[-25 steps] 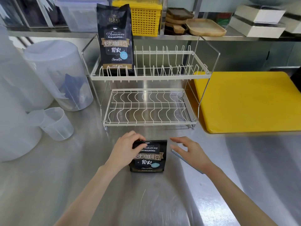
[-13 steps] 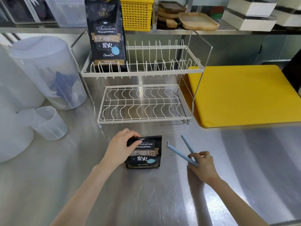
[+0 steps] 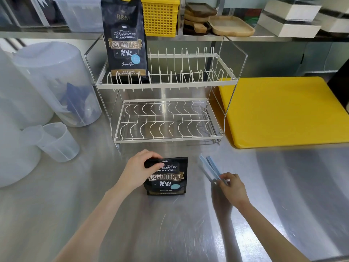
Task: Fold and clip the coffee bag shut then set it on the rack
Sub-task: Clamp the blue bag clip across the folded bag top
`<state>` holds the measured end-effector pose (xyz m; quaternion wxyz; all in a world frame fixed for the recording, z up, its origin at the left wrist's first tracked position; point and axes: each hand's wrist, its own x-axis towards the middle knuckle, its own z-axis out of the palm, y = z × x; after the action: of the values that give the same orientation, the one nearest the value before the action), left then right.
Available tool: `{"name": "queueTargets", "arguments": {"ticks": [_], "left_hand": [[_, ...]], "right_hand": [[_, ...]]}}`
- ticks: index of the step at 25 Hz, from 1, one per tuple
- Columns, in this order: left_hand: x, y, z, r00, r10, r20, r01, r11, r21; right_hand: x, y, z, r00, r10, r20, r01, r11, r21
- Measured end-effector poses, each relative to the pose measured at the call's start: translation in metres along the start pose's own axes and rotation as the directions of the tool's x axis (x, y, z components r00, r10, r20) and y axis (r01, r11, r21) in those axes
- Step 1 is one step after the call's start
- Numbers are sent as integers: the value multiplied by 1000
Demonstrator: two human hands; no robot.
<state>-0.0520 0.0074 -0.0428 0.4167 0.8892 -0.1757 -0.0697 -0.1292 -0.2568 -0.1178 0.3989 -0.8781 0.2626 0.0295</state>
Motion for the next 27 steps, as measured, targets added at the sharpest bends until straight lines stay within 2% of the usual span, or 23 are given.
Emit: {"name": "queueTargets", "arguments": {"ticks": [3,5,8,11,14,20,23,27], "left_hand": [[-3,-4,-6,998,-63,15,65,988,-142],[-5,-10,-7,994,-108,6,107,971,-213],[-8,-20,-5,982,-188,-22,173,939,-298],[-11,-23,-4,976,-220,8,211,925,-316],[-11,-26,-4,977,-213,24,209,921,-329],[-10,-27,-3,977,-213,31,208,896,-393],[-12,-30,0,975,-218,38,212,870,-445],[-14,-32,2,971,-225,83,236,834,-499]], "right_hand": [[-3,-16,-4,997,73,24,-76,967,243],[-6,-31,-7,997,55,52,-70,932,356],[-12,-58,-13,995,-67,80,21,879,476],[-17,-80,-17,978,-200,54,138,825,548],[-18,-85,-19,954,-299,40,243,839,486],[-13,-84,-26,850,-519,91,498,847,186],[-8,-88,-23,823,-553,130,541,833,117],[-7,-99,-14,836,-520,174,509,854,104]]}}
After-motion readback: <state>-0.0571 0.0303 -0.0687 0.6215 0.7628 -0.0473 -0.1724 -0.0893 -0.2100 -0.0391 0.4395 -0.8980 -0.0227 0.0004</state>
